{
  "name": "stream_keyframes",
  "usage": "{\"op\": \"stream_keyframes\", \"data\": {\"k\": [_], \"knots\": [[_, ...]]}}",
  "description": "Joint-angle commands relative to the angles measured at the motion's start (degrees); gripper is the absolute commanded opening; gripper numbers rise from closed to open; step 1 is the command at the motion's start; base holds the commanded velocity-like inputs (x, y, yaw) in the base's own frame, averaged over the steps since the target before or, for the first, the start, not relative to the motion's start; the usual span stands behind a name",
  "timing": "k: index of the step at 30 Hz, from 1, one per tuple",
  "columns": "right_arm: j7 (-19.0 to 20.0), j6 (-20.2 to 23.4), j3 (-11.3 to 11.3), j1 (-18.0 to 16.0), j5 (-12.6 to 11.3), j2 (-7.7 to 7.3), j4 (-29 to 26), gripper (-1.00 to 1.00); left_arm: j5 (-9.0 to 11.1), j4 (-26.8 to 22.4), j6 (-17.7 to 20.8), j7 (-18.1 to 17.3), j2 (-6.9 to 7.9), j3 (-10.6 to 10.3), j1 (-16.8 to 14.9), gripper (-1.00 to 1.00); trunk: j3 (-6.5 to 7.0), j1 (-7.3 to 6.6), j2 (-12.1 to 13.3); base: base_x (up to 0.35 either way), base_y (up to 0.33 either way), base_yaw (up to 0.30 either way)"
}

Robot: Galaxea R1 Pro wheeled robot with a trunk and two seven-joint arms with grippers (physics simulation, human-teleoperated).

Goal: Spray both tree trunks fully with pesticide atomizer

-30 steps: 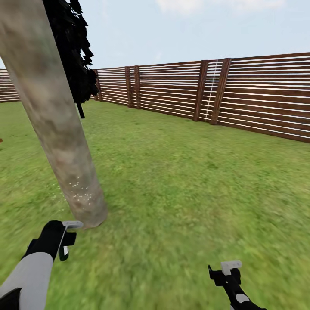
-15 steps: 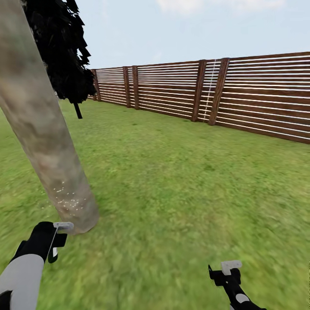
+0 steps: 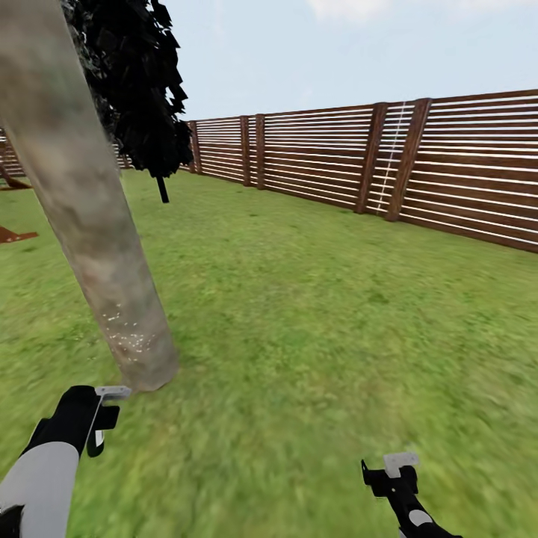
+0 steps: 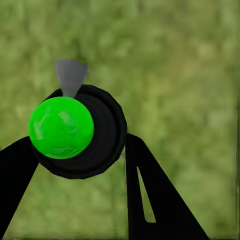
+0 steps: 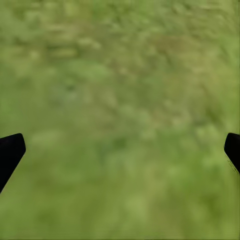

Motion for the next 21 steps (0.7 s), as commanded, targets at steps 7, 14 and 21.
{"op": "stream_keyframes", "data": {"k": [7,14,21], "knots": [[-0.23,-0.22,-0.26,-0.03,0.64,0.00,0.07,1.00,-0.66,-0.08,0.12,-0.53,-1.69,-0.06,-0.13,-1.00,-0.05,0.00,-0.02,0.185,-0.234,0.270],[-0.23,-0.19,-0.25,-0.03,0.63,0.00,0.07,1.00,-0.61,-0.08,0.12,-0.53,-1.88,-0.07,-0.14,-1.00,-0.05,0.00,-0.02,0.240,-0.189,0.058],[-0.23,-0.18,-0.27,-0.03,0.65,0.00,0.07,1.00,-0.63,-0.08,0.12,-0.53,-1.92,0.01,-0.14,-1.00,-0.05,0.00,-0.02,0.234,-0.192,0.081]]}}
